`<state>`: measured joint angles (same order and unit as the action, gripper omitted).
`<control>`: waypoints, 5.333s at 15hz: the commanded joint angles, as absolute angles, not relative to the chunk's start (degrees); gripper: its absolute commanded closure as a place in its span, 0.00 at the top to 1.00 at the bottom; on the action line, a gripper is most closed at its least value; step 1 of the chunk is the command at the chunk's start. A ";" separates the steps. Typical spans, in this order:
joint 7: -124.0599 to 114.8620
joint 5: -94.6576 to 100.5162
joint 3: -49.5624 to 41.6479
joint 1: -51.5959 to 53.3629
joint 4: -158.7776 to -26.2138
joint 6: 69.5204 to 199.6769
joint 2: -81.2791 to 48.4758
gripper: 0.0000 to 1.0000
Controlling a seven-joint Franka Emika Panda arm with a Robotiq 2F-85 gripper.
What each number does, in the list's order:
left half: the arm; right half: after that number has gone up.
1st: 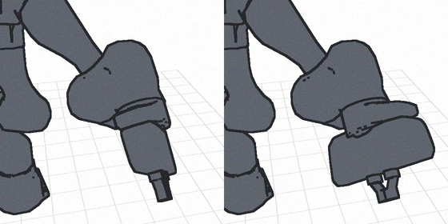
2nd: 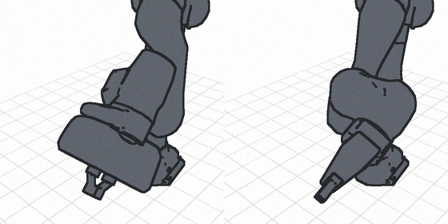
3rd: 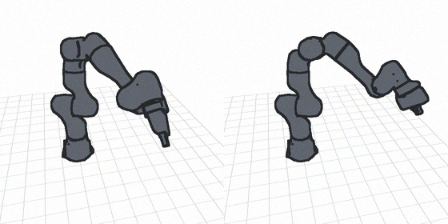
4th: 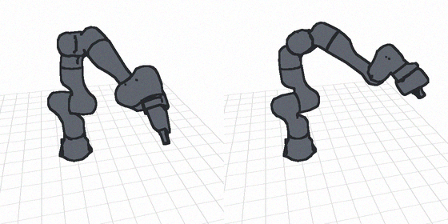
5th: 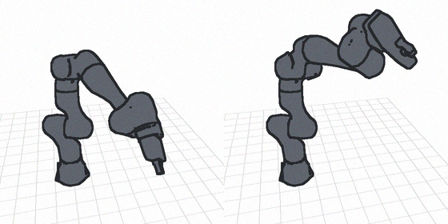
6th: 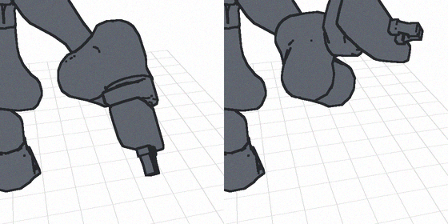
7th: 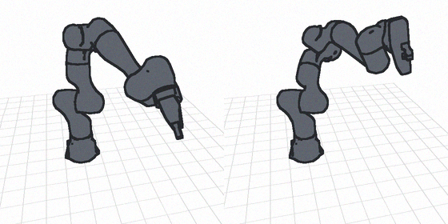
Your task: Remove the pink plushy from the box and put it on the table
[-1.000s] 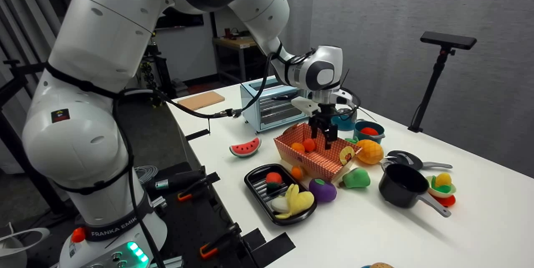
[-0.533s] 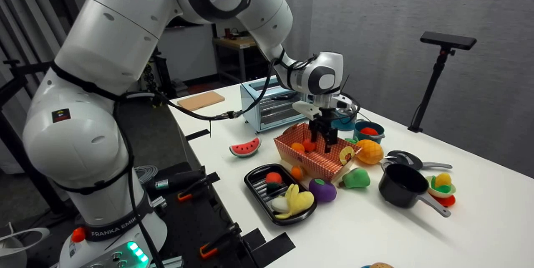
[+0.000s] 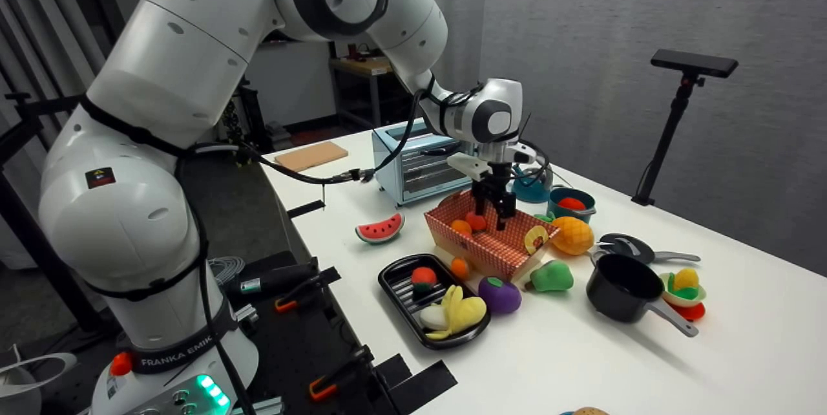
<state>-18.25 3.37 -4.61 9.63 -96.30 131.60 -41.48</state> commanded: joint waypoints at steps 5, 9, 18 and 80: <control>-18.55 4.68 -4.58 10.08 -95.12 129.37 -41.56 1.00; -18.64 5.44 -4.20 11.50 -96.44 129.58 -39.93 1.00; -18.15 6.37 -3.36 13.15 -95.11 129.38 -41.20 1.00; -6.09 -2.37 -7.36 -5.96 -142.42 149.78 -0.33 0.04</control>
